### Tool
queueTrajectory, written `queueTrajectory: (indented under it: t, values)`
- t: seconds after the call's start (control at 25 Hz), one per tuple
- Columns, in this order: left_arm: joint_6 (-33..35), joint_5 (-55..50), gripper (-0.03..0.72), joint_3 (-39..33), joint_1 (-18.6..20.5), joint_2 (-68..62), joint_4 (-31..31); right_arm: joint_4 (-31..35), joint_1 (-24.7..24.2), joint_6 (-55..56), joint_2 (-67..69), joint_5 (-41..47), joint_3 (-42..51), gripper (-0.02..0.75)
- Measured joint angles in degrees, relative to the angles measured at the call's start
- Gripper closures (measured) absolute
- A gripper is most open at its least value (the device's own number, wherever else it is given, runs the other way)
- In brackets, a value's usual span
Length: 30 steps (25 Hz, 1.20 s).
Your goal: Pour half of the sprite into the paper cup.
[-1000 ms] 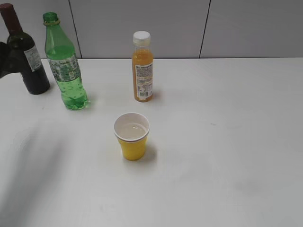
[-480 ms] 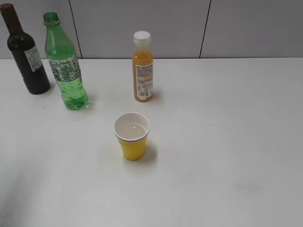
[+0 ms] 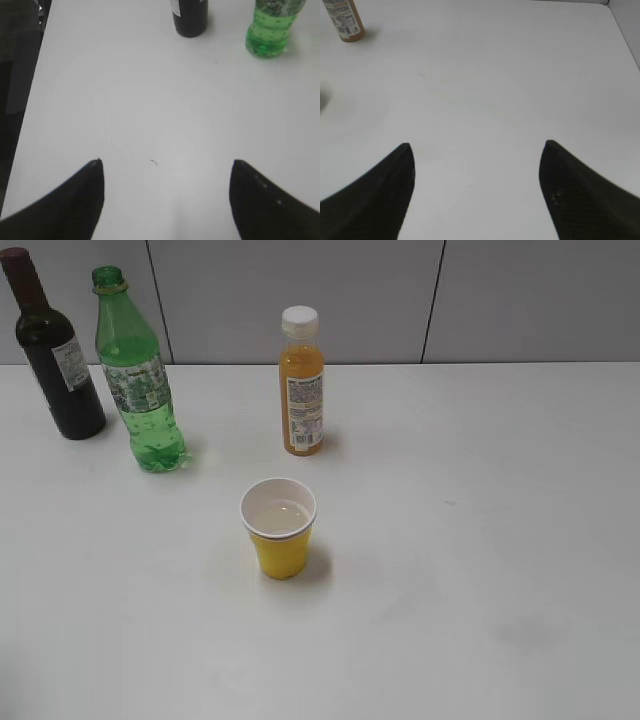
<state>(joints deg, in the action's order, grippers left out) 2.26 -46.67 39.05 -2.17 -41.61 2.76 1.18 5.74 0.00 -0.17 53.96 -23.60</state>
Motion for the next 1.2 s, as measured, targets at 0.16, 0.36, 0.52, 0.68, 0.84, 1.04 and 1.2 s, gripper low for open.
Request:
queueTrajectory:
  t: [0.16, 0.36, 0.52, 0.68, 0.84, 1.04, 1.2]
  values:
    - [1.9, -4.5, 0.098, -1.8, 0.0, 6.0, -1.9, 0.0, 0.0, 0.0, 0.0, 0.0, 0.0, 0.155]
    - [5.2, -7.4, 0.098, -4.8, 1.1, 13.3, -5.6, 0.0, 0.0, 0.0, 0.0, 0.0, 0.0, 0.155]
    - [5.5, -7.9, 0.098, -7.0, 1.3, 18.3, -7.9, 0.0, 0.0, 0.0, 0.0, 0.0, 0.0, 0.155]
    - [5.6, -8.0, 0.098, -8.2, 1.3, 22.6, -9.4, 0.0, 0.0, 0.0, 0.0, 0.0, 0.0, 0.155]
    - [5.6, -9.1, 0.098, -8.2, 1.3, 26.4, -9.8, 0.0, 0.0, 0.0, 0.0, 0.0, 0.0, 0.155]
    - [5.6, -12.8, 0.098, -9.8, 1.3, 31.7, -10.0, 0.0, 0.0, 0.0, 0.0, 0.0, 0.0, 0.155]
    - [5.6, -12.8, 0.098, -10.0, 1.3, 35.8, -10.1, 0.0, 0.0, 0.0, 0.0, 0.0, 0.0, 0.155]
